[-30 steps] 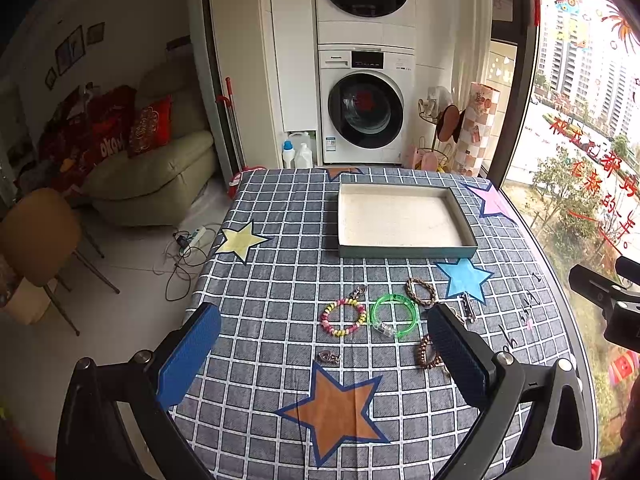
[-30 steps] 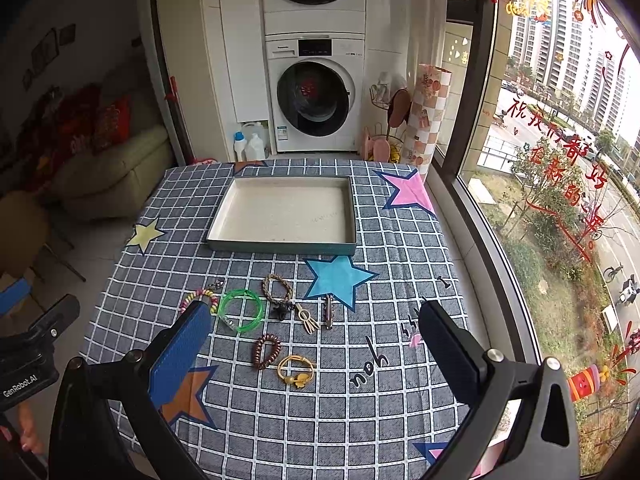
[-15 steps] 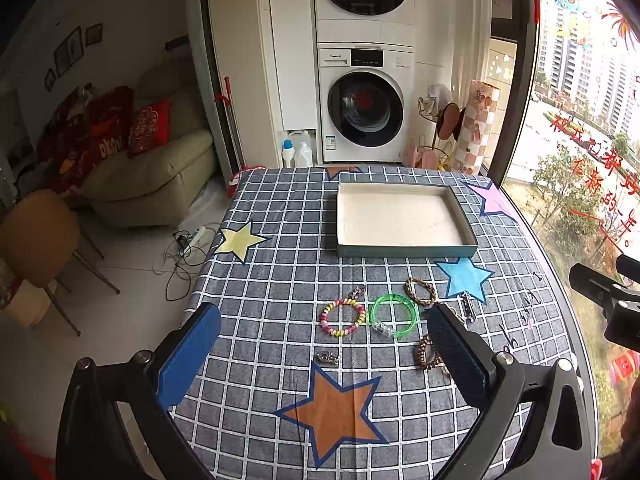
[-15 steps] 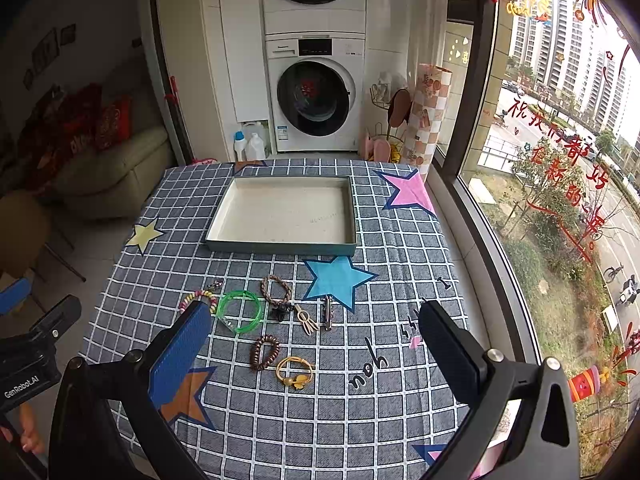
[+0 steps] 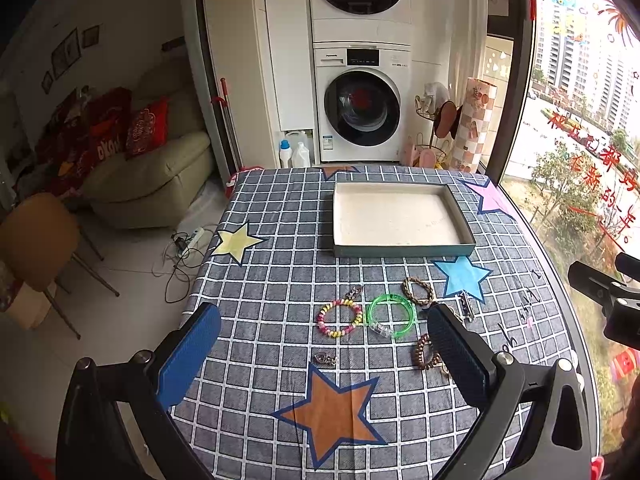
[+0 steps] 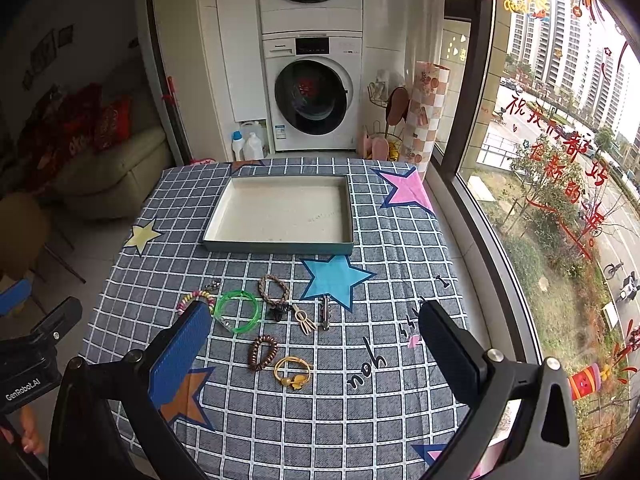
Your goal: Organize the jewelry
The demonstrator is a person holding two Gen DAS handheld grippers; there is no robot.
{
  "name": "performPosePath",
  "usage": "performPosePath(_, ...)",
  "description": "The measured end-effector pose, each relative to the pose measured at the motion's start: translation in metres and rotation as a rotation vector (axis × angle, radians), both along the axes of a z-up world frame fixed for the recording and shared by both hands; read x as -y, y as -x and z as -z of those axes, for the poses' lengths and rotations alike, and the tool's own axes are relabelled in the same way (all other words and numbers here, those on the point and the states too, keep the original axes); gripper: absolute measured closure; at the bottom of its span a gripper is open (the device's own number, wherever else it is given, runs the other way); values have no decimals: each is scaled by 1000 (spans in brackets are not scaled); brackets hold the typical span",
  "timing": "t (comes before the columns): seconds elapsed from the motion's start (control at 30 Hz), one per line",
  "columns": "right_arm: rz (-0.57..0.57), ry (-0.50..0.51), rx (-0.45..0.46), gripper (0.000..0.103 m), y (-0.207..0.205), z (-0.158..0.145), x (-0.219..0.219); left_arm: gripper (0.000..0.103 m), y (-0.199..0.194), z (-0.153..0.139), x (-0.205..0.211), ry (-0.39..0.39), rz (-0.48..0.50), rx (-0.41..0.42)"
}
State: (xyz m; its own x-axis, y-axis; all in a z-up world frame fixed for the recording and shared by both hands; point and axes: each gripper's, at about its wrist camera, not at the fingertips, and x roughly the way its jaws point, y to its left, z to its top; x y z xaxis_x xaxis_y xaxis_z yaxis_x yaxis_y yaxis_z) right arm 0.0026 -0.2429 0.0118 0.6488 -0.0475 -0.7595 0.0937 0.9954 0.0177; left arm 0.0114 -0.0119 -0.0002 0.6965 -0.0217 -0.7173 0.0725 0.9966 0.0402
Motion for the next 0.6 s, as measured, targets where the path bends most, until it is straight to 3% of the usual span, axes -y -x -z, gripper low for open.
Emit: performPosePath(0.6,4,1,2,0,0,0,2,0,0,-1,0,1,-1,0)
